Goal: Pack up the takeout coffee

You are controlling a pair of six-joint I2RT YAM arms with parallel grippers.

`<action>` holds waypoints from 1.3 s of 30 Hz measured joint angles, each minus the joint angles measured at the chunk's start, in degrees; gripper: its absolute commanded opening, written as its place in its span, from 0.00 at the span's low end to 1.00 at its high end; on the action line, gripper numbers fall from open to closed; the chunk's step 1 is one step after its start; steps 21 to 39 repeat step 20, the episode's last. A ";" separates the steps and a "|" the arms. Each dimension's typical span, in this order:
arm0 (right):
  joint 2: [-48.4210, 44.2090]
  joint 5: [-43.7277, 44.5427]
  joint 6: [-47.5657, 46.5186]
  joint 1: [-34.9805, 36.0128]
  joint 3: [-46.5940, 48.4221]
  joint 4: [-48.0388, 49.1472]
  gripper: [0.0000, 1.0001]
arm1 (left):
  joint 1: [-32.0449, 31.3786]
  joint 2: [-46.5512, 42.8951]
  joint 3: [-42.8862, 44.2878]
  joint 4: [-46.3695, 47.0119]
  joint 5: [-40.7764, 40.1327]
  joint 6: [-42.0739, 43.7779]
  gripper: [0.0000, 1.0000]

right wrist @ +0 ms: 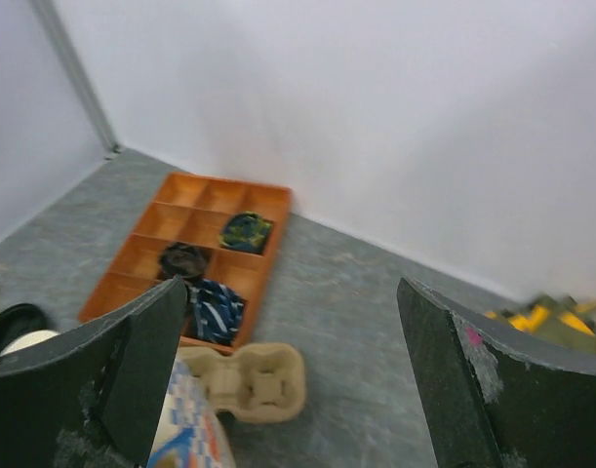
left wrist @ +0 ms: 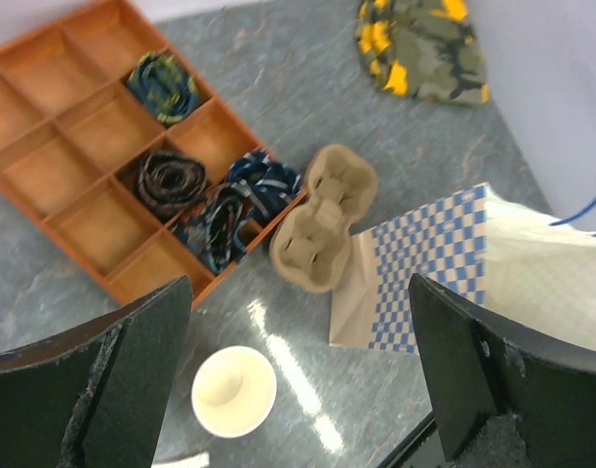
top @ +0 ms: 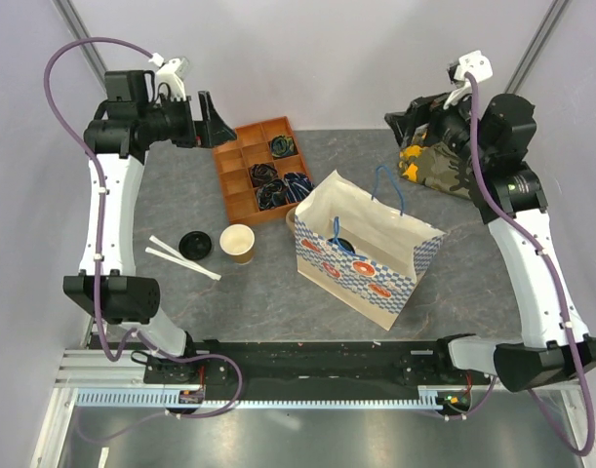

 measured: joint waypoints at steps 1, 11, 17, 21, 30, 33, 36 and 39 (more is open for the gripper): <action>0.28 0.24 0.02 -1.27 -0.07 -0.44 0.98 | -0.04 0.59 0.63 -1.09 -0.59 0.55 1.00; 0.59 -0.55 0.44 -14.80 -6.25 -6.80 0.98 | -0.20 2.23 -2.82 -6.16 -7.74 4.00 1.00; 2.73 -1.18 -1.66 -21.44 -10.71 -9.92 0.98 | -2.27 1.29 -14.14 -4.66 -12.85 4.57 1.00; 3.58 -1.33 -3.04 -21.94 -12.81 -11.65 0.98 | -3.19 1.14 -17.97 -3.82 -14.97 4.96 1.00; 3.58 -1.33 -3.04 -21.94 -12.81 -11.65 0.98 | -3.19 1.14 -17.97 -3.82 -14.97 4.96 1.00; 3.58 -1.33 -3.04 -21.94 -12.81 -11.65 0.98 | -3.19 1.14 -17.97 -3.82 -14.97 4.96 1.00; 3.58 -1.33 -3.04 -21.94 -12.81 -11.65 0.98 | -3.19 1.14 -17.97 -3.82 -14.97 4.96 1.00; 3.58 -1.33 -3.04 -21.94 -12.81 -11.65 0.98 | -3.19 1.14 -17.97 -3.82 -14.97 4.96 1.00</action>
